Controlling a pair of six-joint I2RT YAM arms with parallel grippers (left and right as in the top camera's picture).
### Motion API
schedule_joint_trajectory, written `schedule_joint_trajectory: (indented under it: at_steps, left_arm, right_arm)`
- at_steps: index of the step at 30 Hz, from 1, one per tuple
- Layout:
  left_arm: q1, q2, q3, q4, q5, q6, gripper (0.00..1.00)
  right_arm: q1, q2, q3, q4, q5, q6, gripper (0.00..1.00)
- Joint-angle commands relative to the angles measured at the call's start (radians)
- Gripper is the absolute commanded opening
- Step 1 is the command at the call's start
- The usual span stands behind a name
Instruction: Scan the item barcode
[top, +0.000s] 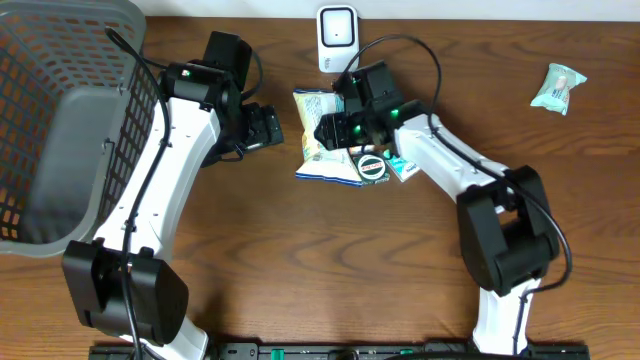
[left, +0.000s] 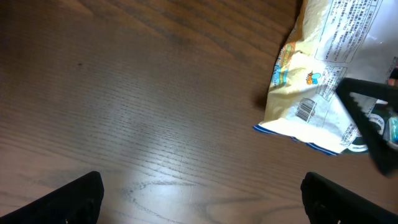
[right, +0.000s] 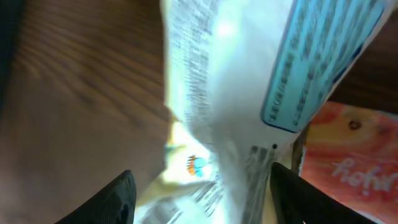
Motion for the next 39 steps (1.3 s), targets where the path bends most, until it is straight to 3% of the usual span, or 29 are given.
schedule_joint_trajectory:
  at_steps: [1, 4, 8, 10, 14, 19, 23, 24, 31, 39]
  left_arm:
    - [0.002, 0.004, -0.005, -0.003, -0.002, -0.013, 1.00]
    - [0.002, 0.004, -0.005, -0.003, -0.003, -0.013, 1.00]
    - [0.002, 0.004, -0.005, -0.003, -0.002, -0.013, 1.00]
    - [0.002, 0.004, -0.005, -0.003, -0.003, -0.013, 1.00]
    - [0.002, 0.004, -0.005, -0.003, -0.003, -0.013, 1.00]
    - [0.002, 0.004, -0.005, -0.003, -0.002, -0.013, 1.00]
    - [0.002, 0.004, -0.005, -0.003, -0.002, -0.013, 1.00]
    - [0.002, 0.004, -0.005, -0.003, -0.003, -0.013, 1.00]
    - [0.002, 0.004, -0.005, -0.003, -0.002, -0.013, 1.00]
    - [0.002, 0.004, -0.005, -0.003, -0.003, -0.013, 1.00]
  right_arm:
    - [0.006, 0.043, -0.009, 0.002, 0.032, 0.020, 0.63]
    - [0.007, 0.063, -0.009, -0.006, 0.032, 0.016, 0.63]
    - [0.007, 0.063, -0.008, -0.006, 0.028, 0.016, 0.35]
    - [0.007, 0.063, -0.008, -0.003, 0.024, 0.017, 0.29]
    - [0.010, 0.064, -0.010, -0.004, 0.025, 0.017, 0.27]
    - [0.024, 0.097, -0.012, -0.003, 0.025, 0.017, 0.40]
    - [0.026, 0.113, -0.012, -0.007, 0.024, 0.017, 0.12]
    - [0.026, 0.113, -0.012, -0.008, 0.023, 0.017, 0.01]
    - [0.004, 0.079, 0.001, -0.003, -0.090, 0.017, 0.01]
    - [-0.115, -0.081, 0.005, 0.004, -0.260, 0.043, 0.01]
